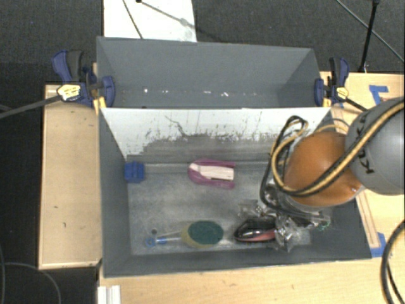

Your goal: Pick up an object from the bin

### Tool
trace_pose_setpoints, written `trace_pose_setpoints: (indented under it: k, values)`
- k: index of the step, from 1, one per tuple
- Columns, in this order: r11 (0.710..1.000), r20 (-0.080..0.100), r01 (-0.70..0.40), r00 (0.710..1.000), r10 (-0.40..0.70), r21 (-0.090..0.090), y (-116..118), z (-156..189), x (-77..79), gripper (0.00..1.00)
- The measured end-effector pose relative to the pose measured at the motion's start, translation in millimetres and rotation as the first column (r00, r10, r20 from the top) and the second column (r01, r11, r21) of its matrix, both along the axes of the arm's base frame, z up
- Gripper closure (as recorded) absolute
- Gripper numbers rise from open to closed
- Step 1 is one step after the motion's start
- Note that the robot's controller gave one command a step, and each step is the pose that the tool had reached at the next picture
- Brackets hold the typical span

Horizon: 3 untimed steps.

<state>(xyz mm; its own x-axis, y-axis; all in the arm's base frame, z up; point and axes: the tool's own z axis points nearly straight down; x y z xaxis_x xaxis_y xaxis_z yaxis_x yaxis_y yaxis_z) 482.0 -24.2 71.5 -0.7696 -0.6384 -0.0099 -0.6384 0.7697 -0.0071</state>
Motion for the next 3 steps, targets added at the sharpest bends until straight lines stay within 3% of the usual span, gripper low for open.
trace_pose_setpoints:
  k: [1, 2, 3]
  values:
    - [1.0, 0.005, -0.002, 1.0, 0.002, 0.001, 1, 1, 1.8, 0.0]
    - [1.0, 0.004, -0.004, 1.0, 0.004, 0.001, 1, 1, 1.3, 1.0]
    - [1.0, -0.002, 0.0, 1.0, 0.0, -0.001, 0, 105, 3.7, 1.0]
